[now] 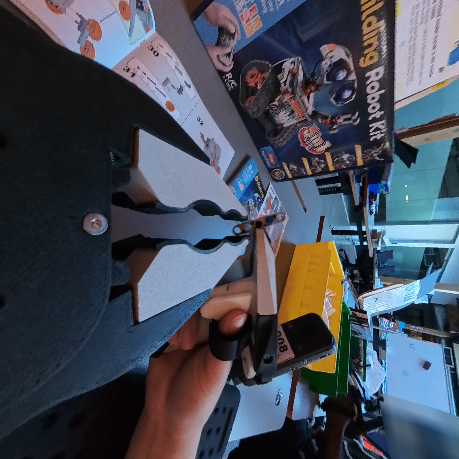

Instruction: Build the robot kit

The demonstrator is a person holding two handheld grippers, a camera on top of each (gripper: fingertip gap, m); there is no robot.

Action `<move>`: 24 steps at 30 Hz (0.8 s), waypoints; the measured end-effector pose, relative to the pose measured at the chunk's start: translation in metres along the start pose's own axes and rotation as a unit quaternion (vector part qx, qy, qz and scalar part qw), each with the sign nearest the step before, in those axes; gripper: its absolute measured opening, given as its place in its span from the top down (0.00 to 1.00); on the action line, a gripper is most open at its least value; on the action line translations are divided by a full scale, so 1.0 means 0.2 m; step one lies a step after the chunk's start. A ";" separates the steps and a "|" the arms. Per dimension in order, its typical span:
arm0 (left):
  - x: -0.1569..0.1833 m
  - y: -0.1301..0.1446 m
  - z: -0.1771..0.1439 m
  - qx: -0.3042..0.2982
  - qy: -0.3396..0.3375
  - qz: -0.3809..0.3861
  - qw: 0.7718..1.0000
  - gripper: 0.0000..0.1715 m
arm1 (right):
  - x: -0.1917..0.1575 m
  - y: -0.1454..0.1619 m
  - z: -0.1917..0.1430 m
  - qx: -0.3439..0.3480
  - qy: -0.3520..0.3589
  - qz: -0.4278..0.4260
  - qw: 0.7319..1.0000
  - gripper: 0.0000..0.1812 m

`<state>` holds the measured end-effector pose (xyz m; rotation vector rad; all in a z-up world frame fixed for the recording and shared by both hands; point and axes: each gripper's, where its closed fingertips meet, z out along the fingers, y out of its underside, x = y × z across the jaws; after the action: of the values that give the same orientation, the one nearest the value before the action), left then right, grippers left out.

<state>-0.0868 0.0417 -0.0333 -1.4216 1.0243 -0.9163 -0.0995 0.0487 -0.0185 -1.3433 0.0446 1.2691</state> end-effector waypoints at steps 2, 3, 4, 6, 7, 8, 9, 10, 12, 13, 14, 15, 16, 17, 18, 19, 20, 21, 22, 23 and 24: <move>-0.01 0.01 0.00 0.000 -0.001 -0.004 1.000 0.96 | 0.01 0.02 0.01 -0.005 0.007 -0.006 1.000 0.97; -0.02 0.02 0.00 -0.005 0.002 -0.011 1.000 0.97 | 0.01 0.03 0.01 -0.011 0.009 -0.003 1.000 0.97; -0.02 0.03 -0.01 -0.009 0.010 -0.019 1.000 0.97 | 0.01 0.03 0.01 -0.017 0.007 0.000 1.000 0.97; 0.00 0.01 -0.04 -0.003 0.043 -0.045 0.998 0.98 | -0.04 0.04 0.00 -0.031 -0.013 -0.007 0.999 0.97; 0.02 0.00 -0.06 0.005 0.064 -0.061 0.996 0.98 | -0.07 0.02 0.00 -0.036 -0.024 -0.018 0.999 0.96; 0.03 -0.01 -0.08 0.012 0.083 -0.074 0.994 0.98 | -0.10 -0.01 0.00 -0.031 -0.037 -0.031 0.998 0.91; 0.04 -0.01 -0.10 0.016 0.101 -0.089 0.991 0.98 | -0.13 -0.04 0.00 -0.031 -0.050 -0.047 0.997 0.87; 0.05 -0.02 -0.12 0.021 0.124 -0.112 0.986 0.98 | -0.16 -0.06 0.00 -0.043 -0.061 -0.068 0.995 0.87; 0.10 -0.06 -0.15 0.047 0.196 -0.180 0.963 0.98 | -0.22 -0.05 0.01 -0.090 -0.116 -0.098 0.984 0.84; 0.12 -0.09 -0.17 0.056 0.232 -0.210 0.948 0.98 | -0.24 -0.02 0.03 -0.122 -0.144 -0.097 0.977 0.82; 0.14 -0.10 -0.18 0.061 0.256 -0.231 0.937 0.98 | -0.26 0.01 0.04 -0.151 -0.171 -0.092 0.969 0.81; 0.14 -0.11 -0.19 0.066 0.264 -0.237 0.933 0.98 | -0.28 0.03 0.06 -0.178 -0.192 -0.081 0.962 0.81; 0.14 -0.12 -0.19 0.068 0.270 -0.234 0.931 0.98 | -0.28 0.05 0.08 -0.198 -0.204 -0.069 0.956 0.80; 0.15 -0.12 -0.20 0.068 0.275 -0.234 0.930 0.98 | -0.28 0.05 0.10 -0.207 -0.214 -0.063 0.953 0.80; 0.14 -0.12 -0.20 0.071 0.274 -0.236 0.930 0.98 | -0.28 0.06 0.11 -0.212 -0.218 -0.062 0.951 0.81; 0.13 -0.11 -0.20 0.073 0.272 -0.242 0.929 0.98 | -0.26 0.06 0.11 -0.218 -0.212 -0.065 0.950 0.83; 0.12 -0.11 -0.20 0.075 0.270 -0.250 0.927 0.98 | -0.25 0.07 0.11 -0.222 -0.209 -0.071 0.950 0.89; 0.10 -0.12 -0.21 0.079 0.271 -0.257 0.924 0.98 | -0.25 0.07 0.10 -0.217 -0.212 -0.074 0.950 0.92; 0.09 -0.12 -0.21 0.082 0.271 -0.261 0.923 0.98 | -0.24 0.06 0.09 -0.208 -0.213 -0.071 0.952 0.92; 0.08 -0.13 -0.21 0.084 0.270 -0.261 0.923 0.98 | -0.23 0.05 0.09 -0.204 -0.207 -0.066 0.954 0.92; 0.07 -0.13 -0.21 0.085 0.267 -0.260 0.924 0.98 | -0.22 0.04 0.10 -0.207 -0.201 -0.066 0.955 0.95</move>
<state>-0.1190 0.0145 -0.0037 -1.3447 0.9296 -1.8126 -0.1350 0.0324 0.0113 -1.3803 -0.6152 1.4649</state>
